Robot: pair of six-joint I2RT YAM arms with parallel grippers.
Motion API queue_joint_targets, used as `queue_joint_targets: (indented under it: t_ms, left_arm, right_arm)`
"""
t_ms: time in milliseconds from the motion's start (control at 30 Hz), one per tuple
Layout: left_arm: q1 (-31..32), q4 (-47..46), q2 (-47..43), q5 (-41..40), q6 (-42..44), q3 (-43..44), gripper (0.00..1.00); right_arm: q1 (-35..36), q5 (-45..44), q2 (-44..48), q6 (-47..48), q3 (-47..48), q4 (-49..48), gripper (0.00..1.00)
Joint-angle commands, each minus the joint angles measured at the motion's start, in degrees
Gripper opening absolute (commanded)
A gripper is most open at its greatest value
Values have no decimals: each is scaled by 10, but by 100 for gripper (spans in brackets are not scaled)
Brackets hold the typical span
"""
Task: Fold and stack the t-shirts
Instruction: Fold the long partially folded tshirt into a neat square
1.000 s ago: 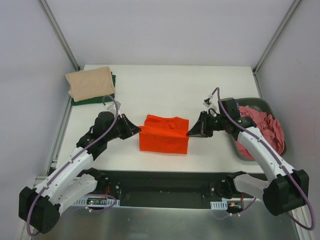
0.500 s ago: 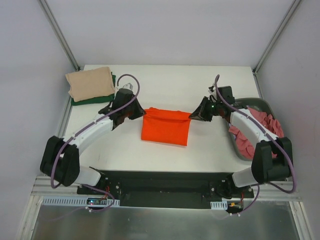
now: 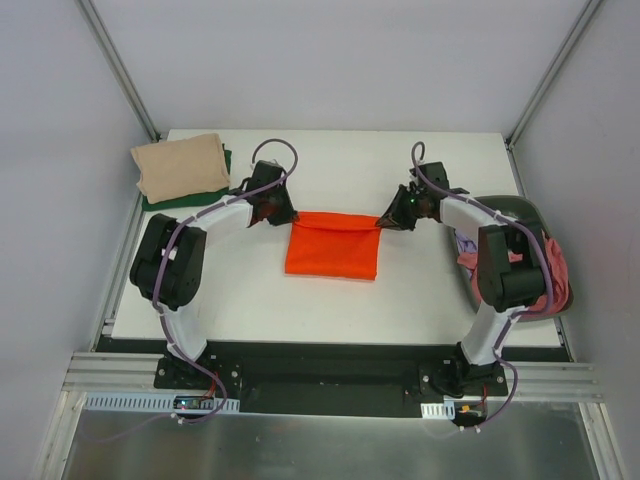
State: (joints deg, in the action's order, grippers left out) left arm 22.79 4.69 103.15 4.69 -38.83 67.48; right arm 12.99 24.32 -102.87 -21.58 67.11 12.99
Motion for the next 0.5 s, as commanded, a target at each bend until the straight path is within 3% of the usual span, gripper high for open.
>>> queue_joint_targets:
  t_ms: [0,33,67,133,200,233,333,467]
  left_arm:
    - [-14,7,6,-10,21,29,8]
    - [-15,8,3,-13,21,27,21]
    - [-15,10,-2,-11,22,27,26]
    - [-15,10,-17,-7,25,22,46]
    - [-15,11,-38,5,27,14,84]
    - [-15,11,-53,12,26,9,99]
    - [-13,7,-88,46,25,-10,99]
    - [-5,-34,-103,156,35,-31,99]
  right_arm:
    - [-10,-24,-18,21,40,-10,11]
    - [-12,-23,-19,21,43,-9,14]
    - [-12,-22,-17,21,43,-9,18]
    - [-12,-17,-5,22,42,-5,38]
    - [-12,-10,16,27,33,1,61]
    - [-12,-6,36,29,27,2,68]
    - [-6,14,83,32,-4,3,93]
    - [17,92,132,10,-51,-36,96]
